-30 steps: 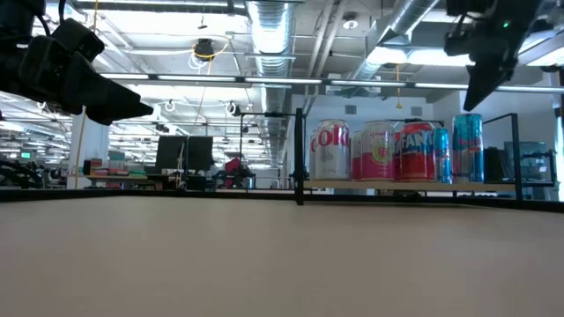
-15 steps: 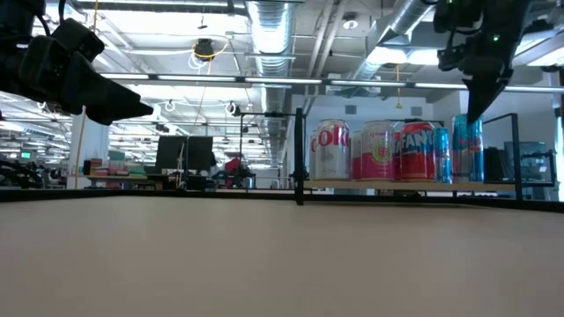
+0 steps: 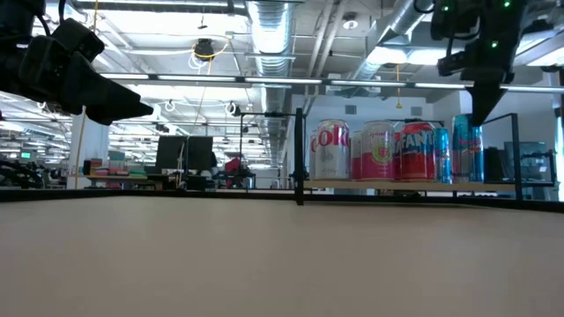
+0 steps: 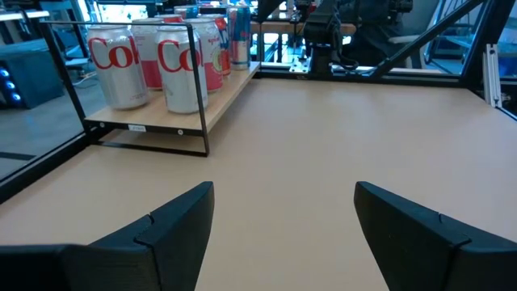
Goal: Place canned beverage on shelf
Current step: Put the blue soda can on the shelf
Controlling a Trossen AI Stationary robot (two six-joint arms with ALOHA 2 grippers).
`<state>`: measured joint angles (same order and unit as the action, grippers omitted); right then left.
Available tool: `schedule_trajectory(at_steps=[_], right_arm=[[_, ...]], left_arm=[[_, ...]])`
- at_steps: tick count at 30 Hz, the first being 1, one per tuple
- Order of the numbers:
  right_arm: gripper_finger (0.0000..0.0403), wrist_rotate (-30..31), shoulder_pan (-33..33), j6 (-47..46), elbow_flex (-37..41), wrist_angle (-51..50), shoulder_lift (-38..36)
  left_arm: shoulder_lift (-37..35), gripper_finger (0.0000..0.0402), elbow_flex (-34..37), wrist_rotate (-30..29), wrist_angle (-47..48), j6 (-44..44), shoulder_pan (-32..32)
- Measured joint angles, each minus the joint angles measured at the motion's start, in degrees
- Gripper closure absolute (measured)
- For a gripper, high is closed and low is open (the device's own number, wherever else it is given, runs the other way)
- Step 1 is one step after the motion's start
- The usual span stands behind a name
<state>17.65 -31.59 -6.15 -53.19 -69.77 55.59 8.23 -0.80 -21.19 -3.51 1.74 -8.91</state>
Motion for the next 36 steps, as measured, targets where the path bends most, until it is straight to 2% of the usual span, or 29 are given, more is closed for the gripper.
schedule_trajectory(at_steps=[23,30,36], right_arm=[[0.0385,8.1,0.0,0.6,0.0,0.3,5.6],[0.0385,8.5,0.0,0.9,0.0,0.1,5.6],[0.0385,4.9,0.0,1.9,0.0,-0.2,5.6]], left_arm=[[0.0,0.0118,0.0,0.0,0.0,0.0,0.0],[0.0,0.0118,0.0,0.0,0.0,0.0,0.0],[0.0,0.0118,0.0,0.0,0.0,0.0,0.0]])
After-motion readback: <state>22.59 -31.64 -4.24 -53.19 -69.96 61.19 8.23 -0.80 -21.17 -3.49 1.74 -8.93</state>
